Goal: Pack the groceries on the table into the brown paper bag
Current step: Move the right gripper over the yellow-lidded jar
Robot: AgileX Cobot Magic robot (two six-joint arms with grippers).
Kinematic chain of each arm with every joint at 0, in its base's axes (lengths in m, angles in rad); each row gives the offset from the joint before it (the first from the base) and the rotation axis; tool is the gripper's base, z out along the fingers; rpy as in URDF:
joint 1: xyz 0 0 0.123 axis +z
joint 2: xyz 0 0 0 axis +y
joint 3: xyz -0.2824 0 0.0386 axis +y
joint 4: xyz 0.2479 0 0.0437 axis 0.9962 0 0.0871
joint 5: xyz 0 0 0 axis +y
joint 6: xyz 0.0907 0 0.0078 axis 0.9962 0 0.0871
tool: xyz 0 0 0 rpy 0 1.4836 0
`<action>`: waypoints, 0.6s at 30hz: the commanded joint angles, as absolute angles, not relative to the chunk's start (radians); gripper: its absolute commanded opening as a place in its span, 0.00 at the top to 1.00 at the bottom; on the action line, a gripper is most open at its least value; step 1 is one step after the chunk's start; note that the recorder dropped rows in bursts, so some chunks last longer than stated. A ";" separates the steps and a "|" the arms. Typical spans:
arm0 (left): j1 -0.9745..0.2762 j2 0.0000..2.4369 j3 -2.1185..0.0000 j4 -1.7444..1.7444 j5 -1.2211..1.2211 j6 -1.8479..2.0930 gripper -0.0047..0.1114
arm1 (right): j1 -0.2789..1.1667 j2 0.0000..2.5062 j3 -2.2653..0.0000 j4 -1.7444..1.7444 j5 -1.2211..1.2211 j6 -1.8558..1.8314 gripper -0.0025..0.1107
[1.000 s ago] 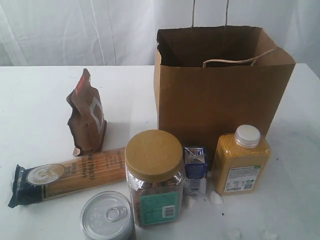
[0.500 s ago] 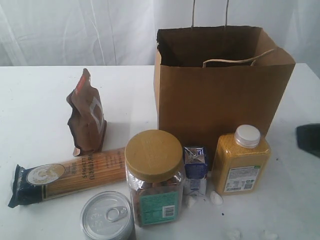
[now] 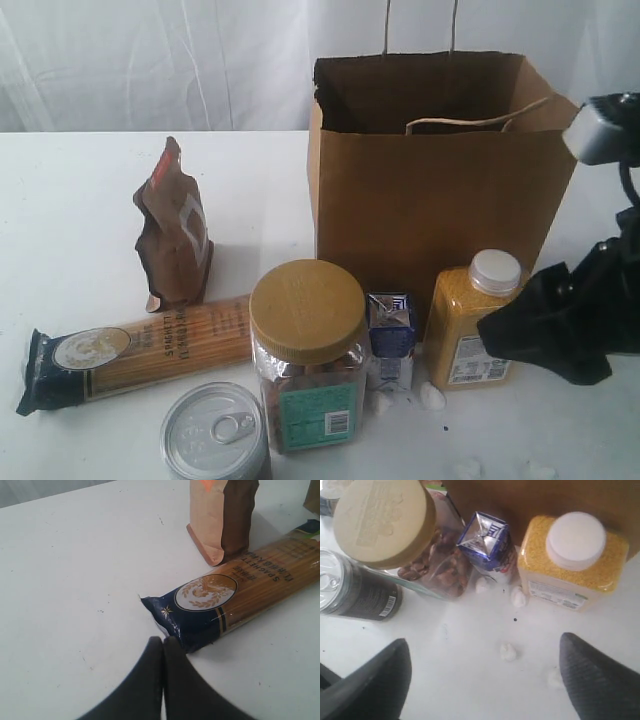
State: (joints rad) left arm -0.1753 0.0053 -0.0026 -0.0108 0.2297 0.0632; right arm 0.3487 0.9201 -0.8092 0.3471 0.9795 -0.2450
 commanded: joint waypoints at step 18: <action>-0.171 0.000 0.000 -0.013 0.233 0.061 0.96 | 0.802 1.161 -1.021 -0.026 0.859 0.343 0.31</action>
